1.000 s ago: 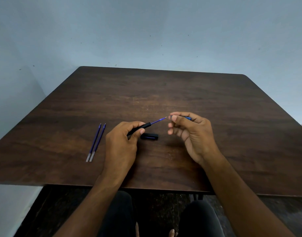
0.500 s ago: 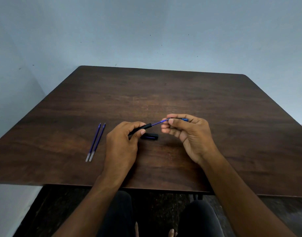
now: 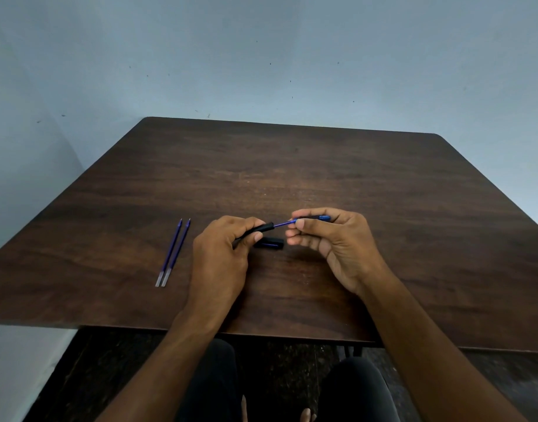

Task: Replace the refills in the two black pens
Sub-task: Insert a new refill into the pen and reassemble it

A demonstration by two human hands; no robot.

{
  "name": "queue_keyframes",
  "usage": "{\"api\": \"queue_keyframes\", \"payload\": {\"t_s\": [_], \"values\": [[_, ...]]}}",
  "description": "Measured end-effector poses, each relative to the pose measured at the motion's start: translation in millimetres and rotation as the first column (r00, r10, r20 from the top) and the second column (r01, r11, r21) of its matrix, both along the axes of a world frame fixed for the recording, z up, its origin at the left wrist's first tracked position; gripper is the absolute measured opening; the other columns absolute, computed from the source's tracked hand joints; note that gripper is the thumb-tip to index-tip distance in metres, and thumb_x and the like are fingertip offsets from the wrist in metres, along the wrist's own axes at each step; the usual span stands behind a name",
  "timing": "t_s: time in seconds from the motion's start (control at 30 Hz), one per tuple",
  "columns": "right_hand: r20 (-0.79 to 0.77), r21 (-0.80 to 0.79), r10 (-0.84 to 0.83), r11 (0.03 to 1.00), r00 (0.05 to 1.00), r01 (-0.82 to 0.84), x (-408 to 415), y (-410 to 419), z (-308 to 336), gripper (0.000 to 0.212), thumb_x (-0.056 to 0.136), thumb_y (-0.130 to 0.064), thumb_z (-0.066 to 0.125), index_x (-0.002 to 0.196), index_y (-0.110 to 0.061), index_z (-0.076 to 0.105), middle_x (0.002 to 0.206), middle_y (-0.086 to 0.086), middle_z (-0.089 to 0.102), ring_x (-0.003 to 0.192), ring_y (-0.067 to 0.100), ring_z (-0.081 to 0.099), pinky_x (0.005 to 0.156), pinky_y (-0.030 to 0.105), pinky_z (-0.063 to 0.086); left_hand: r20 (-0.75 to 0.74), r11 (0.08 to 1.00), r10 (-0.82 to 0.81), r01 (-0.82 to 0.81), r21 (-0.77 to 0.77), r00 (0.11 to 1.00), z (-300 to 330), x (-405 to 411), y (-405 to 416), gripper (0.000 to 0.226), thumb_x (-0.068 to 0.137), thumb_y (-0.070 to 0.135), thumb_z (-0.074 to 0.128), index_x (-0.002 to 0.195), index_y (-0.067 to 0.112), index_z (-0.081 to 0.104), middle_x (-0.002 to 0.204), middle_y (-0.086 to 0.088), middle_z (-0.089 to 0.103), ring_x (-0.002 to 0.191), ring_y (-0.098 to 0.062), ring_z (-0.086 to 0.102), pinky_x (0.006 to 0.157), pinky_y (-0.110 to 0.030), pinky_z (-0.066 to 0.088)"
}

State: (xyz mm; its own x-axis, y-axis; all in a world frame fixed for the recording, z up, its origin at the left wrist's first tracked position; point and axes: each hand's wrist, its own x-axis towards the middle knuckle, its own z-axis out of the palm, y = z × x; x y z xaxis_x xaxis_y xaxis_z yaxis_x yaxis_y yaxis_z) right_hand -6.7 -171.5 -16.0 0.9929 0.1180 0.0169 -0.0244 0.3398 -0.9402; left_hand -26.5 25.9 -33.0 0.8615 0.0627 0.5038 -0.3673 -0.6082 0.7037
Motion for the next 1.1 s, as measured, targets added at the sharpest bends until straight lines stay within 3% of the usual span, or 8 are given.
{"api": "queue_keyframes", "payload": {"t_s": [0.1, 0.27, 0.53, 0.7, 0.97, 1.1], "values": [[-0.004, -0.017, 0.042, 0.999, 0.999, -0.042, -1, 2, 1, 0.027, 0.072, -0.005, 0.078, 0.096, 0.006, 0.076, 0.092, 0.030, 0.074, 0.081, 0.035, 0.074, 0.072, 0.035, 0.061, 0.004, 1.000, -0.016, 0.016, 0.017, 1.000, 2, -1, 0, 0.023, 0.087, 0.014, 0.074, 0.108, 0.023, 0.077, 0.099, 0.014, 0.071, 0.096, -0.004, 0.063, 0.089, -0.024, 0.049], [-0.009, -0.088, 0.081, 0.993, 0.997, -0.081, -4, 5, 0, 0.020, 0.082, 0.005, 0.073, 0.101, 0.010, 0.072, 0.092, 0.030, 0.073, 0.081, 0.032, 0.073, 0.073, 0.036, 0.063, 0.013, 0.998, -0.041, 0.040, 0.054, 0.999, 5, -3, -2, 0.022, 0.087, 0.012, 0.074, 0.108, 0.018, 0.078, 0.100, 0.010, 0.072, 0.095, -0.007, 0.062, 0.088, -0.010, 0.040], [0.012, -0.117, 0.083, 0.990, 0.996, -0.081, -3, 9, -2, 0.022, 0.082, 0.003, 0.074, 0.104, 0.007, 0.073, 0.093, 0.030, 0.072, 0.081, 0.029, 0.072, 0.072, 0.032, 0.062, 0.017, 0.998, -0.046, 0.046, 0.032, 0.999, 3, -1, -2, 0.023, 0.086, 0.011, 0.075, 0.106, 0.021, 0.078, 0.099, 0.010, 0.073, 0.095, -0.010, 0.063, 0.088, -0.023, 0.047], [0.029, -0.142, 0.096, 0.986, 0.995, -0.091, -2, 9, -4, 0.026, 0.078, -0.008, 0.079, 0.102, 0.000, 0.077, 0.091, 0.026, 0.073, 0.083, 0.030, 0.069, 0.072, 0.033, 0.060, 0.011, 0.998, -0.054, 0.054, 0.028, 0.998, 1, -1, -2, 0.022, 0.087, 0.012, 0.074, 0.107, 0.022, 0.078, 0.100, 0.010, 0.073, 0.097, -0.010, 0.064, 0.089, -0.030, 0.050], [0.048, -0.215, 0.098, 0.973, 0.994, -0.086, -3, 10, -7, 0.029, 0.076, -0.022, 0.084, 0.099, -0.006, 0.079, 0.088, 0.025, 0.074, 0.077, 0.033, 0.066, 0.071, 0.036, 0.057, 0.026, 0.997, -0.062, 0.061, 0.043, 0.998, 2, -2, -1, 0.022, 0.087, 0.013, 0.074, 0.106, 0.023, 0.078, 0.099, 0.014, 0.071, 0.096, -0.007, 0.062, 0.088, -0.024, 0.048], [0.066, -0.294, 0.030, 0.956, 0.997, -0.010, -1, 12, -8, 0.033, 0.077, -0.036, 0.085, 0.083, -0.004, 0.079, 0.082, 0.022, 0.074, 0.067, 0.030, 0.061, 0.056, 0.032, 0.050, 0.027, 0.998, -0.054, 0.053, 0.045, 0.998, 2, -2, -1, 0.024, 0.086, 0.013, 0.075, 0.107, 0.025, 0.077, 0.099, 0.020, 0.068, 0.096, -0.003, 0.061, 0.088, -0.016, 0.045]]}}
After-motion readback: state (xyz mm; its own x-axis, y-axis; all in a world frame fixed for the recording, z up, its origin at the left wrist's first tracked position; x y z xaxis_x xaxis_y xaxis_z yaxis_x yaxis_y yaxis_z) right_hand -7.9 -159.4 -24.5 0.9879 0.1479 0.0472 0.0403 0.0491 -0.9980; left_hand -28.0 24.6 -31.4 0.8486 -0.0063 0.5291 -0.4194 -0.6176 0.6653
